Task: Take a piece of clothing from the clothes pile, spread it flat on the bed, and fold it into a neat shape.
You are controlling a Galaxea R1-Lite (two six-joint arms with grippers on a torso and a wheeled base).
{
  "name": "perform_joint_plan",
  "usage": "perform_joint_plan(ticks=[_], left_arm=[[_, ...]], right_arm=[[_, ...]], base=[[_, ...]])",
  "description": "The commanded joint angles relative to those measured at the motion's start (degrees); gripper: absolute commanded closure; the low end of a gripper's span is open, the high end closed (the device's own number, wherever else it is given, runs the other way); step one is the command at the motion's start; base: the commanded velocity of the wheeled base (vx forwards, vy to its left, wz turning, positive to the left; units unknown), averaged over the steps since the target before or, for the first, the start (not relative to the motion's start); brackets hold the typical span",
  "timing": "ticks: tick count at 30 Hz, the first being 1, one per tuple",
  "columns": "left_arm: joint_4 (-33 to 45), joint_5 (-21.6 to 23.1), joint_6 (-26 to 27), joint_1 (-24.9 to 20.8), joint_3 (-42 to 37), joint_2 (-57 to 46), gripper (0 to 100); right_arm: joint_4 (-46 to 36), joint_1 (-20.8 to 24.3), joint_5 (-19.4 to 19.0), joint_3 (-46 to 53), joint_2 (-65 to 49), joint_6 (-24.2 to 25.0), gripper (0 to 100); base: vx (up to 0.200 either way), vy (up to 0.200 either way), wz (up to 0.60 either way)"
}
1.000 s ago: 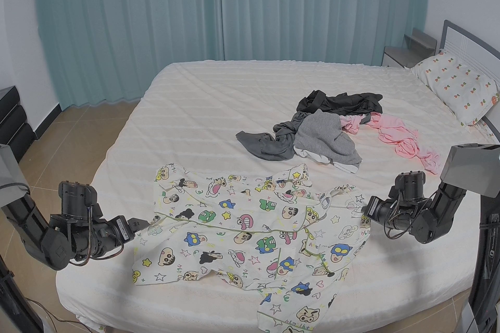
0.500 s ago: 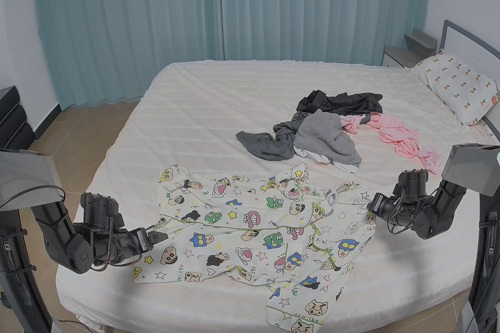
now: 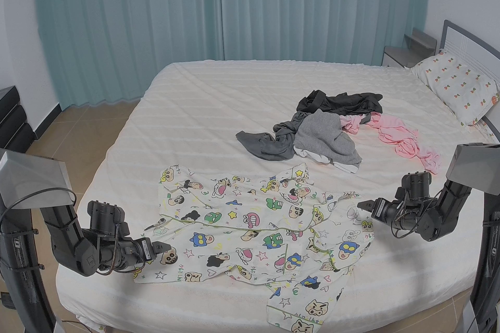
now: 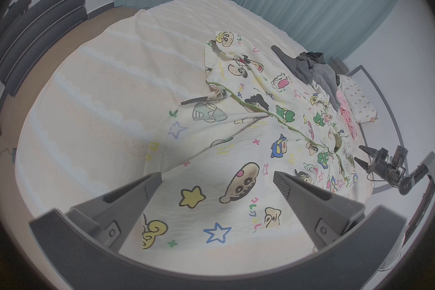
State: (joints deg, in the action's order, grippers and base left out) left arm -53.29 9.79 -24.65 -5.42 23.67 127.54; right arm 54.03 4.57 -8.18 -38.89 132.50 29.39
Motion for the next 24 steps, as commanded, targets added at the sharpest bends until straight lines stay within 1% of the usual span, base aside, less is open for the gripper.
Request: perform_joint_plan(ticks=[1,2,3,4,7,10,13,14,15,21,24], left_arm=[[0.11,-0.03,0.04,0.50,0.06,0.87,0],[0.11,-0.03,0.04,0.50,0.06,0.87,0],[0.20,-0.03,0.22,1.03,0.14,0.96,0],[0.20,-0.03,0.83,1.38,0.14,1.13,0],[0.11,-0.03,1.71,1.65,0.14,2.10,0],[0.11,-0.12,2.15,1.65,0.32,2.45,0],[0.11,-0.21,3.03,1.56,0.32,2.72,0],[0.11,-0.56,4.17,1.56,0.23,3.07,0],[0.02,-0.65,4.52,1.47,0.14,3.16,100],[0.02,-0.74,4.70,1.47,0.23,3.24,100],[-0.06,-0.82,4.70,1.47,0.41,3.24,100]], right_arm=[[-2.52,3.95,-5.09,5.84,-6.99,-0.39,0],[-2.52,3.95,-5.09,5.84,-6.99,-0.39,0],[-3.84,5.71,-6.59,7.42,-8.49,-0.56,0],[-4.37,7.21,-6.76,8.13,-8.93,-0.65,0],[-4.46,9.75,-6.67,9.80,-9.01,-0.65,0],[-4.37,12.13,-6.76,11.82,-9.10,-1.97,0],[-4.37,13.01,-6.67,12.70,-9.10,-2.76,0],[-4.37,13.80,-6.67,13.75,-9.19,-3.73,0],[-4.37,14.06,-6.67,14.28,-9.10,-4.25,0],[-4.37,14.68,-6.67,17.53,-8.93,-8.39,0],[-4.46,15.12,-6.67,18.15,-8.84,-8.74,0]], base=[[0.000,0.000,0.00],[0.000,0.000,0.00],[0.000,0.000,0.00],[0.000,0.000,0.00],[0.000,0.000,0.00],[0.000,0.000,0.00],[0.000,0.000,0.00],[0.000,0.000,0.00],[0.000,0.000,0.00],[0.000,0.000,0.00],[0.000,0.000,0.00]])
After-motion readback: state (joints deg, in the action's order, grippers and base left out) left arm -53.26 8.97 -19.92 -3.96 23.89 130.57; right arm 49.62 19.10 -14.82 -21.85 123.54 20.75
